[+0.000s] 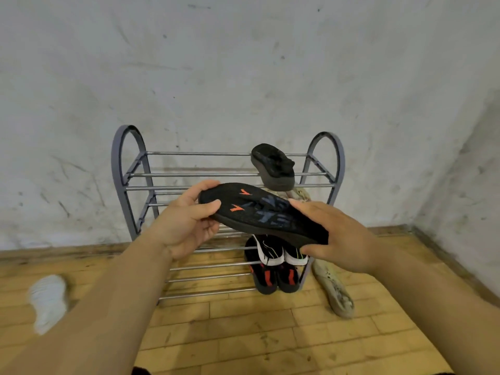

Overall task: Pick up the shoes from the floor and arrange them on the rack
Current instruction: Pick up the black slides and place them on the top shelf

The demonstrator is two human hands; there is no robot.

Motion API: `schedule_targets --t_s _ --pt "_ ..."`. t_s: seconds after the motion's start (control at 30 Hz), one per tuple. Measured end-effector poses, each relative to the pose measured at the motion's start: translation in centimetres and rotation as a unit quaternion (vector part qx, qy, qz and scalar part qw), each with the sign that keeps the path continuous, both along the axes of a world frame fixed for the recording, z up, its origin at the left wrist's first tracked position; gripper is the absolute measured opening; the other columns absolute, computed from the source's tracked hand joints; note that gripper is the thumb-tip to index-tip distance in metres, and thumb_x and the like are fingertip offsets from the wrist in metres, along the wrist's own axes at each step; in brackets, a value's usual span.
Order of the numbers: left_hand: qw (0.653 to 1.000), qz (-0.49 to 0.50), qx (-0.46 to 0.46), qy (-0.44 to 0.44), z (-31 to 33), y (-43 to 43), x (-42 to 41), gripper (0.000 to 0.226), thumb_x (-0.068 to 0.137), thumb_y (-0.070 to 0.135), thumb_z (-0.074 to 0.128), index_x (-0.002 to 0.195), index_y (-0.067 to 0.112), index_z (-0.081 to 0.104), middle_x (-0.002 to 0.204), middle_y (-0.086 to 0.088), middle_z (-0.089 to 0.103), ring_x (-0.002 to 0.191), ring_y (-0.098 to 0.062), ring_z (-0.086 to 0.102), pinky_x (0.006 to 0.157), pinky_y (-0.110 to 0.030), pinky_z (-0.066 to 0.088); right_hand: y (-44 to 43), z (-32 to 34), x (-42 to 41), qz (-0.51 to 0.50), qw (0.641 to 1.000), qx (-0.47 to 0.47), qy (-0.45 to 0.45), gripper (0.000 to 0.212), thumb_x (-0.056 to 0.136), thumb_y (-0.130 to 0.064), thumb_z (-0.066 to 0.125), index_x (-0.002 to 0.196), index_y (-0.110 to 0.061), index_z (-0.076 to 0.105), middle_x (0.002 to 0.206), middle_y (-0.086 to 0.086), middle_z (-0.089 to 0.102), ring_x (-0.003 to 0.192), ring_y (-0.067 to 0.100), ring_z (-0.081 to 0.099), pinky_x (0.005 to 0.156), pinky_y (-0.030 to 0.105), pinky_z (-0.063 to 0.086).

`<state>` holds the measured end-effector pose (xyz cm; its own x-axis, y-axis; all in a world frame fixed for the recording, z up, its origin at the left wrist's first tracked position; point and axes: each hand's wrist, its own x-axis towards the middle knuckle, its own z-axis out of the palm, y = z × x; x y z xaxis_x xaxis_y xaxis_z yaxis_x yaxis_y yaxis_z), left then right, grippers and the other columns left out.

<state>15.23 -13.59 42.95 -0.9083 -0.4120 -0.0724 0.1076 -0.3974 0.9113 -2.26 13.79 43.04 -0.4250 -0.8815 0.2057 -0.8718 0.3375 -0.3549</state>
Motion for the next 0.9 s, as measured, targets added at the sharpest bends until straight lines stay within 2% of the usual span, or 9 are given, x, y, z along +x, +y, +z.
schedule_targets --t_s 0.13,0.2,0.3,0.37,0.43,0.5,0.67,0.77,0.9 --pt "1.0 0.02 -0.002 0.025 0.6 2.0 -1.7 0.044 0.1 0.02 0.059 0.14 0.037 0.056 0.113 -0.002 0.072 0.096 -0.023 0.066 0.082 -0.038 0.054 1.2 -0.7 -1.1 -0.031 0.997 -0.064 -0.025 0.084 0.089 -0.04 0.076 0.155 -0.053 0.027 0.144 -0.028 0.043 0.131 0.003 0.043 0.109 0.038 0.042" --pt "0.999 0.044 -0.022 0.023 0.9 2.8 -2.6 0.048 0.101 0.028 0.058 0.146 0.042 0.048 0.125 -0.001 0.072 0.106 -0.023 0.066 0.092 -0.042 0.053 1.1 -0.9 -1.4 -0.073 0.988 -0.128 -0.055 0.08 0.09 -0.037 0.075 0.155 -0.048 0.031 0.141 -0.026 0.046 0.125 -0.002 0.046 0.106 0.031 0.043" --pt "0.972 0.108 -0.205 -0.046 0.4 4.3 -4.1 0.05 0.1 0.038 0.06 0.146 0.05 0.044 0.131 0.005 0.066 0.112 -0.017 0.066 0.098 -0.04 0.054 0.5 -0.7 -2.4 -0.149 0.962 -0.204 -0.1 0.077 0.091 -0.039 0.074 0.156 -0.046 0.032 0.136 -0.021 0.048 0.12 0.0 0.047 0.1 0.022 0.039" --pt "0.935 0.121 -0.325 -0.077 0.1 5.4 -5.6 0.053 0.099 0.041 0.06 0.147 0.05 0.041 0.132 0.012 0.06 0.114 -0.011 0.062 0.093 -0.031 0.052 -0.4 -0.7 -3.4 -0.178 0.946 -0.239 -0.129 0.075 0.092 -0.044 0.071 0.155 -0.048 0.031 0.141 -0.017 0.05 0.123 0.005 0.051 0.104 0.027 0.043" --pt "0.909 0.13 -0.387 -0.086 0.2 6.0 -7.7 0.055 0.099 0.038 0.06 0.15 0.045 0.039 0.135 0.011 0.055 0.116 -0.008 0.057 0.081 -0.02 0.046 -1.6 -0.4 -5.0 -0.211 0.933 -0.264 -0.123 0.073 0.092 -0.046 0.069 0.155 -0.046 0.032 0.142 -0.013 0.051 0.123 0.008 0.052 0.105 0.032 0.045" --pt "0.88 0.143 -0.447 -0.08 0.4 5.9 -10.4 0.057 0.099 0.038 0.061 0.151 0.043 0.039 0.143 0.006 0.05 0.125 -0.011 0.052 0.088 -0.022 0.044 -3.6 0.2 -7.1 -0.24 0.922 -0.281 -0.11 0.07 0.091 -0.052 0.065 0.154 -0.045 0.035 0.134 -0.013 0.054 0.117 0.012 0.053 0.101 0.033 0.047" --pt "0.802 0.111 -0.574 -0.119 0.1 3.4 -17.4 0.062 0.098 0.048 0.055 0.155 0.043 0.03 0.145 -0.003 0.044 0.137 -0.023 0.04 0.112 -0.036 0.033 -9.4 2.2 -13.0 -0.334 0.917 -0.217 -0.026 0.061 0.086 -0.07 0.049 0.139 -0.041 0.048 0.12 0.0 0.061 0.115 0.031 0.052 0.092 0.046 0.052" --pt "0.794 0.104 -0.588 -0.117 -1.7 3.0 -19.2 0.055 0.1 0.051 0.049 0.153 0.039 0.038 0.142 -0.003 0.046 0.132 -0.022 0.045 0.111 -0.034 0.036 -11.3 1.2 -14.9 -0.348 0.93 -0.113 -0.043 0.049 0.095 -0.06 0.039 0.132 -0.032 0.056 0.129 0.011 0.058 0.119 0.038 0.049 0.096 0.048 0.045" --pt "0.791 0.117 -0.59 -0.115 -3.2 2.4 -20.0 0.055 0.094 0.064 0.043 0.144 0.04 0.05 0.143 0.001 0.043 0.125 -0.02 0.051 0.109 -0.042 0.044 -10.6 -1.2 -14.8 -0.286 0.945 -0.14 -0.067 0.055 0.095 -0.038 0.044 0.15 -0.034 0.045 0.157 0.002 0.039 0.14 0.033 0.032 0.116 0.047 0.029"
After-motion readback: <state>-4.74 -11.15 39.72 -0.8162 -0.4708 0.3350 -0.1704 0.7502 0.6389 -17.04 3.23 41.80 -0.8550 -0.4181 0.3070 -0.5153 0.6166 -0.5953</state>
